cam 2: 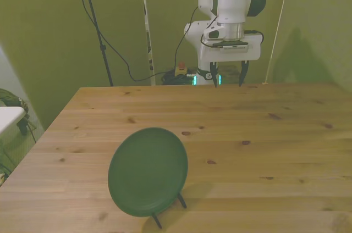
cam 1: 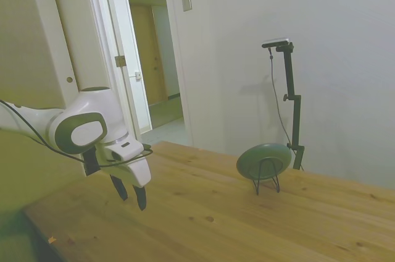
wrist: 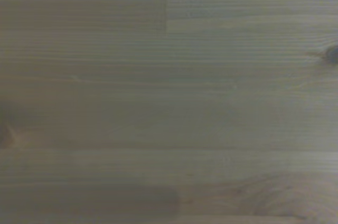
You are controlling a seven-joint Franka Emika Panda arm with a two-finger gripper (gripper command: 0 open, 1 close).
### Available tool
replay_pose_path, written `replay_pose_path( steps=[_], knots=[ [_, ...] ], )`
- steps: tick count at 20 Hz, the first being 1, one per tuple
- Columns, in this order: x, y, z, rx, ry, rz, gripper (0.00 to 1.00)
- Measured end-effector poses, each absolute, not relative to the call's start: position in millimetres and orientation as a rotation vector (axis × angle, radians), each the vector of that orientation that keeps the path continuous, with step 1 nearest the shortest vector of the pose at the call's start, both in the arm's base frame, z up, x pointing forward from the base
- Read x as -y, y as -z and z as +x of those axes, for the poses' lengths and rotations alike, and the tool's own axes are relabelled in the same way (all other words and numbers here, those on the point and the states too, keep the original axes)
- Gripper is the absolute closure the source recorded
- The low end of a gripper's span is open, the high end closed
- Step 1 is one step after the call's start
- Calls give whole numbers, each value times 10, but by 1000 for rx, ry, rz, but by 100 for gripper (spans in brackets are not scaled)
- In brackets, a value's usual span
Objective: Unload the plate
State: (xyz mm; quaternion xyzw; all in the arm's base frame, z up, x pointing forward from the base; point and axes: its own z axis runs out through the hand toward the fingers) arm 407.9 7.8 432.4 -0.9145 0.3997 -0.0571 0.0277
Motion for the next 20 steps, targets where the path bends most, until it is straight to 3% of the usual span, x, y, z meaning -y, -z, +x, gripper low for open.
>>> replay_pose_path(
  steps=[4,8,16,20],
  knots=[
    [140,-4429,4208,-1266,230,-2782,0],
    [682,-4805,4799,-1379,382,-2723,0],
    [1095,-5149,5985,-1515,478,-2631,0],
    [946,-5305,6108,-1487,459,-2653,0]
  ],
)
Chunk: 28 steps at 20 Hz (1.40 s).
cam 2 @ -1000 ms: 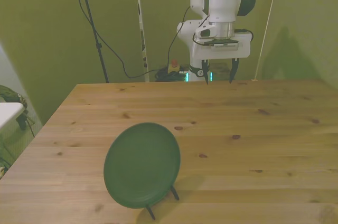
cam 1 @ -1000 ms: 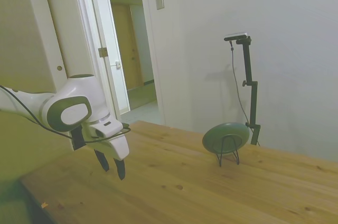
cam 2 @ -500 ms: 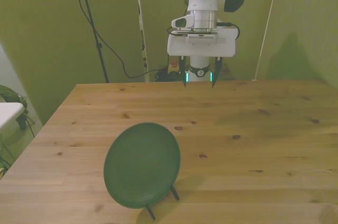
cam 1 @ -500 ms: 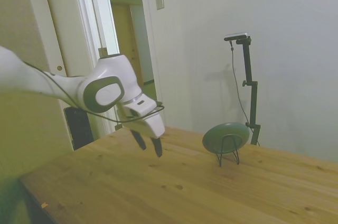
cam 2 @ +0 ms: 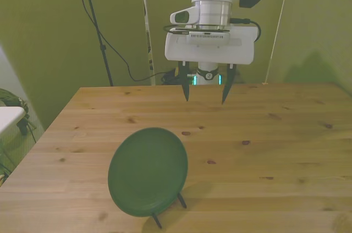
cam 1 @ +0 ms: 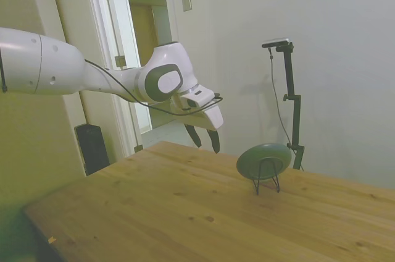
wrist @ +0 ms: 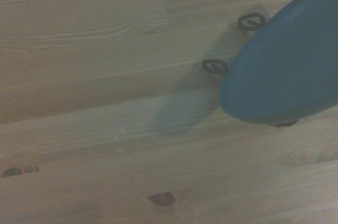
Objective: Unload the plate
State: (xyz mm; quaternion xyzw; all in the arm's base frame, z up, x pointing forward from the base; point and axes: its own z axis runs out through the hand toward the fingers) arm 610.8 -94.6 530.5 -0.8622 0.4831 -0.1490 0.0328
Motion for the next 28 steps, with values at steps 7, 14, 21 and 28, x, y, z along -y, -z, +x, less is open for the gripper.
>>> replay_pose_path(
  steps=[7,14,21,28],
  knots=[
    [1155,-5423,6373,-1667,529,-2520,0],
    [1480,-5519,6932,-1878,581,-2435,0],
    [1564,-5480,7216,-1991,555,-2519,0],
    [1634,-5416,7259,-2054,559,-2589,0]
  ],
)
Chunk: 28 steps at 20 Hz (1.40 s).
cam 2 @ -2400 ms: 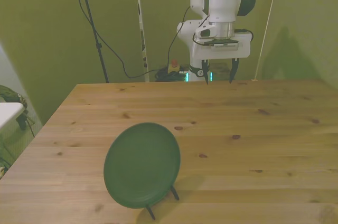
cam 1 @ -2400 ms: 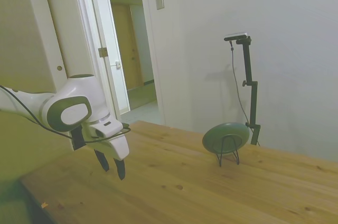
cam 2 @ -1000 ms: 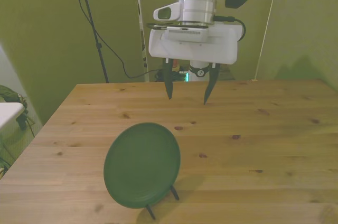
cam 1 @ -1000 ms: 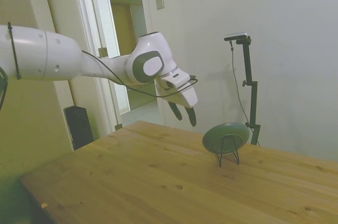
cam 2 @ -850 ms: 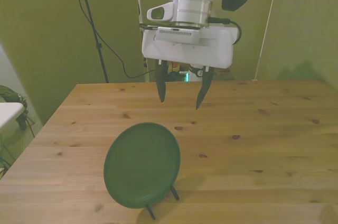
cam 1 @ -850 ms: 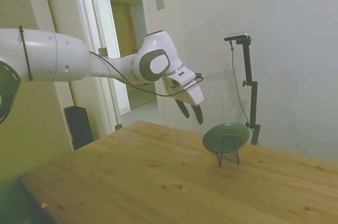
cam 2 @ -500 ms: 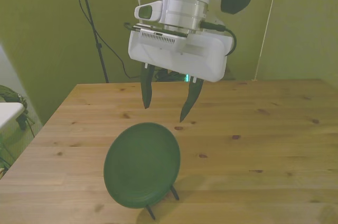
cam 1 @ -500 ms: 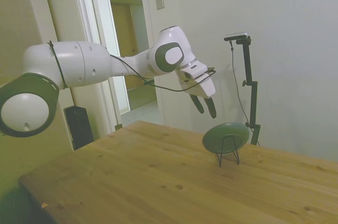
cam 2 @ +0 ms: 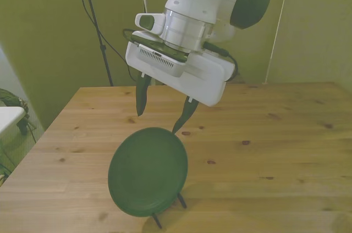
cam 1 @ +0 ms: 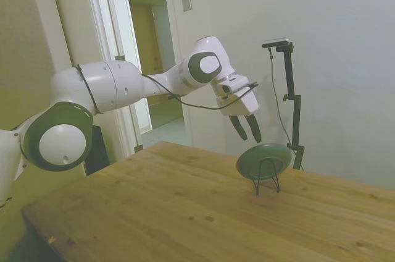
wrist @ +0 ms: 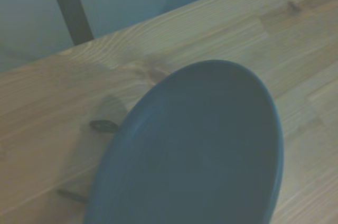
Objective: Unload the plate
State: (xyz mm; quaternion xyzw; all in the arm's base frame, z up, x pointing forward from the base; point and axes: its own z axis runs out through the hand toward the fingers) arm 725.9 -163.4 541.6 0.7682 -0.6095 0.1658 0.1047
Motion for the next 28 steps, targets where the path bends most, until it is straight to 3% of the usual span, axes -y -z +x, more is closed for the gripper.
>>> replay_pose_path(
  steps=[10,11,28],
  knots=[
    [1737,-5248,7248,1772,-471,2234,0],
    [1746,-5227,7255,1771,-478,2236,100],
    [1771,-5143,7235,1762,-528,2265,100]
  ],
)
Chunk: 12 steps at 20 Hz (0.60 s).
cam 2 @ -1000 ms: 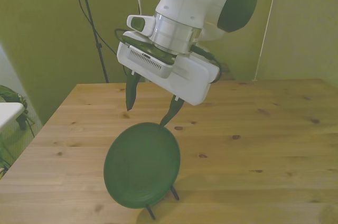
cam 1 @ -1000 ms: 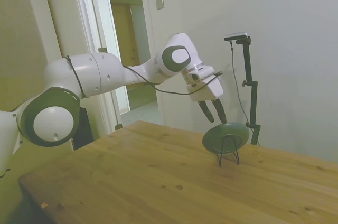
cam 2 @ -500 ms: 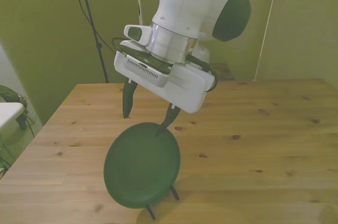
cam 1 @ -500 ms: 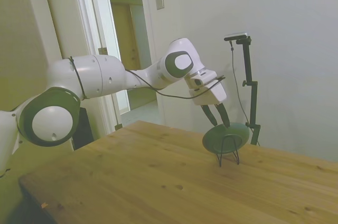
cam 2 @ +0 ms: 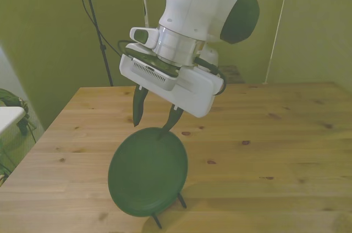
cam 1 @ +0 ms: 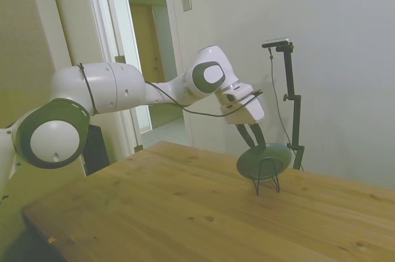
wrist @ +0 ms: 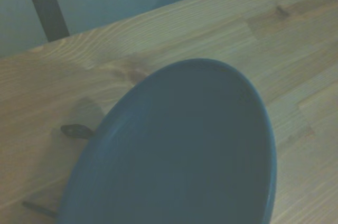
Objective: Unload the plate
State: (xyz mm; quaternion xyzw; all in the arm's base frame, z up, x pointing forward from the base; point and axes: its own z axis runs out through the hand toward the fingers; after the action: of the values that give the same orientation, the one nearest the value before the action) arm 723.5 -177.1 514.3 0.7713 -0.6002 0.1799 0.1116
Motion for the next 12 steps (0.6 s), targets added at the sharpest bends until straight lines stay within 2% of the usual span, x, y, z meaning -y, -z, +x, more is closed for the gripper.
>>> replay_pose_path(
  steps=[12],
  knots=[
    [1813,-5137,7226,1768,-528,2259,100]
  ],
)
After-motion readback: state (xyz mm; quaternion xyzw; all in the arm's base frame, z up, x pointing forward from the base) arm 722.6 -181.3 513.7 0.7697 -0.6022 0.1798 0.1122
